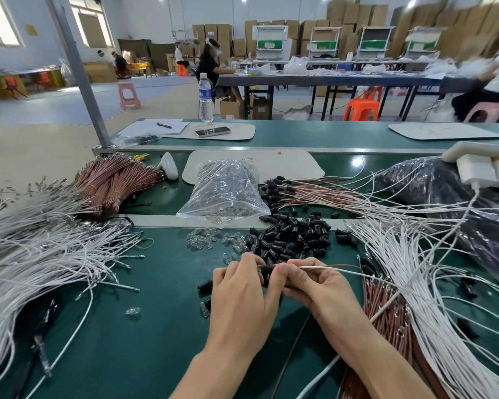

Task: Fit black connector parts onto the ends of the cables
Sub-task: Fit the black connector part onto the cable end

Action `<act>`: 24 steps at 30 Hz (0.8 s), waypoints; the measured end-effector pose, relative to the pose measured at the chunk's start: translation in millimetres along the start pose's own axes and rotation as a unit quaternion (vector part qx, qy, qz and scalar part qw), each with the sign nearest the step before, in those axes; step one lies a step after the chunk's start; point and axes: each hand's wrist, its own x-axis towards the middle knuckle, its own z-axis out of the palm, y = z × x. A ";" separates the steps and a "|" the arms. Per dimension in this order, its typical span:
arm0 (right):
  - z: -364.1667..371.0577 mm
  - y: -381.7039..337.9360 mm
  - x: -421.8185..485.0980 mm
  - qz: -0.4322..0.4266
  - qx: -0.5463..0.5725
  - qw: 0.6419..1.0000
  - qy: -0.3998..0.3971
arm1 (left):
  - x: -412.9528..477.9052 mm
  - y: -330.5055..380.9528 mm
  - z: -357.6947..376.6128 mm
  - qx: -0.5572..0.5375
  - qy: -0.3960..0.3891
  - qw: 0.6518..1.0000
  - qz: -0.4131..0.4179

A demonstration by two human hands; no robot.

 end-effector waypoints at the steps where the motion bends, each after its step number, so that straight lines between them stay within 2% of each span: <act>1: 0.0 0.5 0.1 0.000 0.000 1.000 -0.002 | 0.0 0.2 0.0 0.006 0.000 1.000 -0.001; 15: -2.1 4.4 2.8 0.003 0.021 0.999 -0.048 | -0.7 -0.5 0.2 -0.005 -0.042 0.999 -0.003; 20: 1.2 3.0 2.3 -0.007 0.020 0.999 -0.032 | -0.7 -1.1 3.5 -0.012 0.012 1.000 -0.011; 24: 2.1 1.5 1.1 -0.018 0.002 1.000 -0.020 | -0.5 0.0 3.6 0.031 0.057 0.998 -0.015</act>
